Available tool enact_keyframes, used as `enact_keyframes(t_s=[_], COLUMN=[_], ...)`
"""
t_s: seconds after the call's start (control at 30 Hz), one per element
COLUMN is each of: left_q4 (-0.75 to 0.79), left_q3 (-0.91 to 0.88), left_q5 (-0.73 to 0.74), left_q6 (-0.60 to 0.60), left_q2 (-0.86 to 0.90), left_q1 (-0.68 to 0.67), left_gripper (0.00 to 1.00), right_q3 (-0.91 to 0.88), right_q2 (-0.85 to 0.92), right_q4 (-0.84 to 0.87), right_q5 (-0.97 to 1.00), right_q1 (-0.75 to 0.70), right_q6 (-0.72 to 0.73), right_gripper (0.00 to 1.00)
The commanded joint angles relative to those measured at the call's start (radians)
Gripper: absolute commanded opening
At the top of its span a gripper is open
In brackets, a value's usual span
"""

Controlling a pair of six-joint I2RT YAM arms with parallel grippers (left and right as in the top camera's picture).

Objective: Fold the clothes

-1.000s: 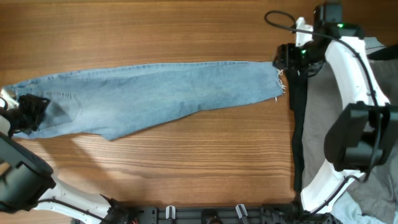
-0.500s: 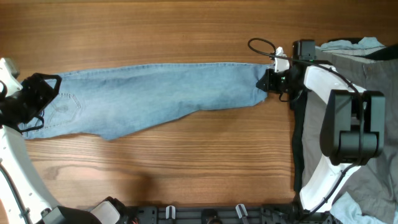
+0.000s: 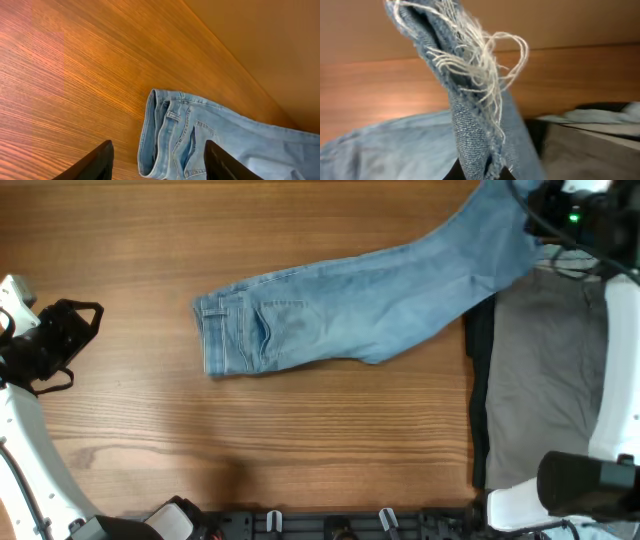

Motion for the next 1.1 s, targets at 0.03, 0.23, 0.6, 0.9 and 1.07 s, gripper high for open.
enact_keyframes(t_s=[0.03,0.23,0.6,0.9,1.07], left_q4=[-0.002,-0.005,-0.006,-0.012,-0.015], left_q3=[-0.006,-0.006,-0.006,-0.006,-0.008], left_q5=[0.001,0.001,0.001,0.0,-0.08], left_q6=[0.016,0.016,0.016,0.016,0.068], left_q2=[-0.021,-0.021,-0.019,-0.018,0.014], left_q1=[-0.005,-0.005,-0.005,-0.012,-0.13], left_gripper=[0.58,0.6,0.61,0.66,0.67], right_q3=[0.003,0.003,0.002,0.005,0.005], right_q2=[0.009,0.193,0.366,0.423,0.282], right_q4=[0.085,0.141,0.265,0.264,0.187], right_q5=[-0.167,0.076,0.05,0.062,0.081], right_q1=[0.315,0.728,0.871,0.878,0.741], right_q6=[0.146,0.296,0.333,0.303,0.284], right_gripper=[0.04,0.04,0.06,0.72,0.64])
